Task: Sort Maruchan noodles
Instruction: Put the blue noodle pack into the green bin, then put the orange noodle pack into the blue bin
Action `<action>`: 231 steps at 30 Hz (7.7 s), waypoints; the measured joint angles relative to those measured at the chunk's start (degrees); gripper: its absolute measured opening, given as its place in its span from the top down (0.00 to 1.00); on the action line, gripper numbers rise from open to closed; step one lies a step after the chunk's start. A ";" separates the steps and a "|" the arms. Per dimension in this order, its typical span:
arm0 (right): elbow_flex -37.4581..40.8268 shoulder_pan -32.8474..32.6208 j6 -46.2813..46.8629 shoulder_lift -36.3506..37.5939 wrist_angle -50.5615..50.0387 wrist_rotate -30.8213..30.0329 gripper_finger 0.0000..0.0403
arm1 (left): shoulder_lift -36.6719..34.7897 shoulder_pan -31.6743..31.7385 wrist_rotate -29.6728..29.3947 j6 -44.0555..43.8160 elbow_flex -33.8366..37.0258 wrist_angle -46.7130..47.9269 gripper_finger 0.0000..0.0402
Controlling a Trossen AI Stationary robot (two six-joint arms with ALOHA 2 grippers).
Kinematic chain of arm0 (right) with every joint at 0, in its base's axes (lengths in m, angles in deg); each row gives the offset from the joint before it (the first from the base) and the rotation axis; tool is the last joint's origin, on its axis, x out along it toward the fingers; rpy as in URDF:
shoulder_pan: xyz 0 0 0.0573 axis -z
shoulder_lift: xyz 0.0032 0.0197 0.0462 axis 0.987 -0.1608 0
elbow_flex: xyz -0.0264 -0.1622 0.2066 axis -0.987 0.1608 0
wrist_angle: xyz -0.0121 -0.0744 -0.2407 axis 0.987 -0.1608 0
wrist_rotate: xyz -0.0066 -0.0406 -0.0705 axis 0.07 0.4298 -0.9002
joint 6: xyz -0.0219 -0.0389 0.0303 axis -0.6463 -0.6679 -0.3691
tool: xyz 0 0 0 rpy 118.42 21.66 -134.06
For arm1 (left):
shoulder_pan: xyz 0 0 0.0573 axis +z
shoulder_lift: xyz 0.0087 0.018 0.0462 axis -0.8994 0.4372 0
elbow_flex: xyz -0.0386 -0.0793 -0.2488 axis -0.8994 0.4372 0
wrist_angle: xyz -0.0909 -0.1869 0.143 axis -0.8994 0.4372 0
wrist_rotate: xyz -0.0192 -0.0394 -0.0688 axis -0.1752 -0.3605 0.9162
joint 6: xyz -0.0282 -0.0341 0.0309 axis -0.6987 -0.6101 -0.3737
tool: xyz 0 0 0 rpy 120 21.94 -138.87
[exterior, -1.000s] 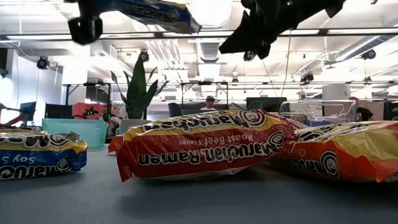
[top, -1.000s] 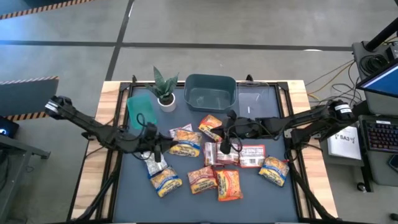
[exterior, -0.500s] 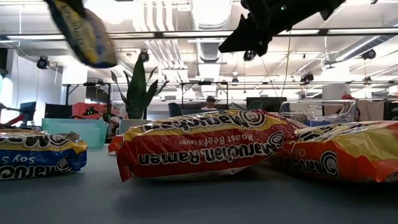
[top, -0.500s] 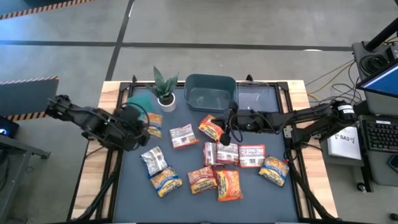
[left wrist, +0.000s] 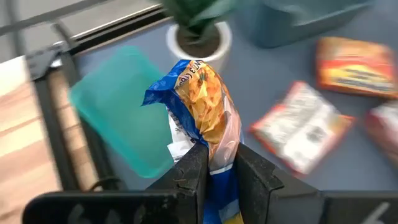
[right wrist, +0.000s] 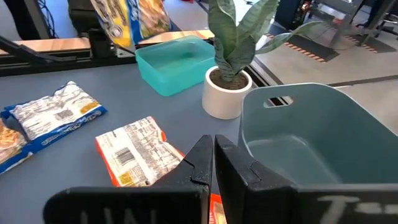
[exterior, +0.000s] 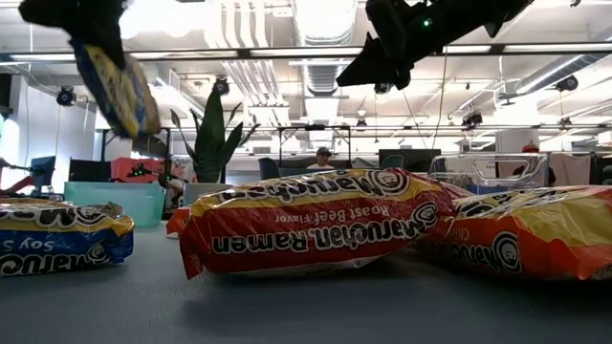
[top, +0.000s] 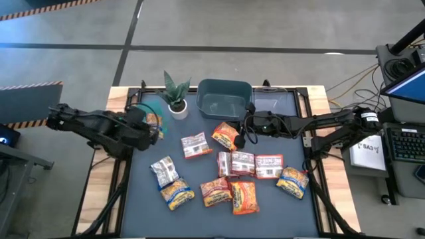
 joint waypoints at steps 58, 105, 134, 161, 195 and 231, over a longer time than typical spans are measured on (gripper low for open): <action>0.04 0.01 0.22 0.02 -1.05 0.42 0.98 | -2.06 33.31 -3.61 12.39 16.95 -8.30 0.88; 0.07 0.01 0.68 0.02 -1.38 0.42 0.98 | -2.03 33.31 -0.56 9.49 24.84 -14.57 0.76; 0.07 -1.59 12.71 -0.05 -4.21 3.94 0.98 | -0.08 4.07 -1.21 37.76 14.90 -39.68 0.60; -15.07 -7.29 27.26 -18.27 -10.05 9.45 0.98 | 16.44 -7.54 -0.75 60.88 25.93 -67.05 0.89; -26.25 1.24 38.29 -35.16 -16.64 15.73 0.47 | 19.46 -0.33 0.16 60.22 51.24 -104.81 1.00; -26.25 3.03 41.24 -42.79 -0.41 24.06 0.52 | 20.42 -0.27 2.59 52.48 51.96 -101.53 1.00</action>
